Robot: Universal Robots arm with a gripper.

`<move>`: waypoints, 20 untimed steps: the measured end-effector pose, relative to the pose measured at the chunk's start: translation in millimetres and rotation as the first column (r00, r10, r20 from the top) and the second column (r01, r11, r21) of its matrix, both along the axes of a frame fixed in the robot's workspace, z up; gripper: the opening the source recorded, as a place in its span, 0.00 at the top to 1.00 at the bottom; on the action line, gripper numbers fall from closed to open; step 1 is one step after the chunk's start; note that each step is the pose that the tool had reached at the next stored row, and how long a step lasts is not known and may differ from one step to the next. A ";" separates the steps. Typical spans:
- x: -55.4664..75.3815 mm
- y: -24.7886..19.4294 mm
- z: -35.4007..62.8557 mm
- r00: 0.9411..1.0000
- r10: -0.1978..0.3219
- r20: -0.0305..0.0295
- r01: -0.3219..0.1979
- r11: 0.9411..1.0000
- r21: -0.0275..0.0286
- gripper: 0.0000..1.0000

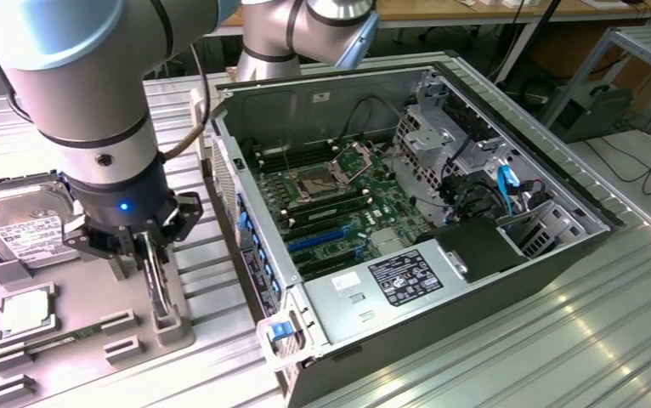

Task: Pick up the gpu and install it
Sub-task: 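Pick up the gpu and move the gpu toward the slot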

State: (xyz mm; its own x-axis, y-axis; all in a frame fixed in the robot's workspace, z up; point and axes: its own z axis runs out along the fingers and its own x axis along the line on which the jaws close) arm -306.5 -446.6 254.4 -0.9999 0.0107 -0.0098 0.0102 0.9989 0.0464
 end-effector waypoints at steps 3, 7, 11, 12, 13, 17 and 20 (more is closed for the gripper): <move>0.0 0.0 7.3 1.000 0.000 0.000 0.000 1.000 0.000 0.70; 0.0 0.0 18.4 1.000 0.000 0.000 0.000 1.000 0.000 0.70; 0.0 0.0 29.6 1.000 0.000 0.000 0.000 1.000 0.000 0.70; 0.0 0.0 31.7 1.000 0.000 0.000 0.000 1.000 0.000 0.70; 0.0 0.0 33.0 1.000 0.000 0.000 0.000 1.000 0.000 0.70; 0.0 0.0 34.9 1.000 0.000 0.000 0.000 1.000 -0.024 0.70; 0.0 -0.1 35.5 1.000 0.000 0.001 0.000 0.999 -0.046 0.70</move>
State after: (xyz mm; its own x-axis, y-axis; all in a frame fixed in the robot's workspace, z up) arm -306.5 -446.7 289.9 -0.9999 0.0101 -0.0111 0.0101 0.9999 0.0000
